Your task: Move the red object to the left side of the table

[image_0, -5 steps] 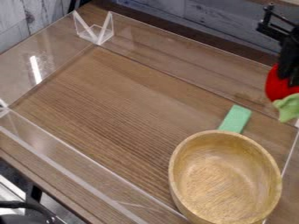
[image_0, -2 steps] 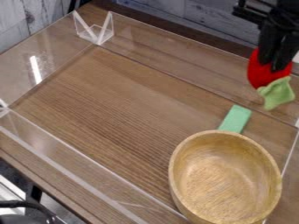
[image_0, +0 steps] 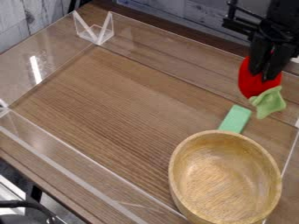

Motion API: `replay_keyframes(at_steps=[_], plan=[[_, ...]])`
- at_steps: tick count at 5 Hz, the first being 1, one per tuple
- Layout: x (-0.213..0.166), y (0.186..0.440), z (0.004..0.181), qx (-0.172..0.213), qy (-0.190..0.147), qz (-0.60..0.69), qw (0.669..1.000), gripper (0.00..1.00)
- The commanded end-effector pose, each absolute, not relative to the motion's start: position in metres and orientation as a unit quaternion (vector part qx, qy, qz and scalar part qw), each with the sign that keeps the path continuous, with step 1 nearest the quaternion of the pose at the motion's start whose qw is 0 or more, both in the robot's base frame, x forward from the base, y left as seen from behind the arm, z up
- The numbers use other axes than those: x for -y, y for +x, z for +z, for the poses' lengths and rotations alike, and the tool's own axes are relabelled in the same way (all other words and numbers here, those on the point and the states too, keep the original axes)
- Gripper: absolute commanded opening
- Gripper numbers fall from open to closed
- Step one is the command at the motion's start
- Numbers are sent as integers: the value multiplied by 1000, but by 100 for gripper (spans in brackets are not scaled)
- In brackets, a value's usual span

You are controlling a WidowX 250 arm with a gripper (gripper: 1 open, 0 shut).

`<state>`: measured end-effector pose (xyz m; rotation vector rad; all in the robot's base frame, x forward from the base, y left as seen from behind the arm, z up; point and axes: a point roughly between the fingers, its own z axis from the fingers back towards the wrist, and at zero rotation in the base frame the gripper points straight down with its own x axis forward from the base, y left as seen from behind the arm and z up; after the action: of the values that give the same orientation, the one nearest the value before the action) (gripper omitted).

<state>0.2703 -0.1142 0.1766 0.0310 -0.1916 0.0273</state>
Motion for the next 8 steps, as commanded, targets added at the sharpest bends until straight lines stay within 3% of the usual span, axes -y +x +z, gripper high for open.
replay_keyframes(at_steps=[1, 2, 4, 6, 8], plan=[[115, 271, 198, 127, 7, 52, 991, 0], [124, 271, 200, 127, 8, 80, 989, 0], [135, 268, 199, 125, -4, 21, 992, 0], [87, 268, 236, 149, 2, 83, 985, 0], [105, 271, 209, 129, -4, 47, 990, 0]])
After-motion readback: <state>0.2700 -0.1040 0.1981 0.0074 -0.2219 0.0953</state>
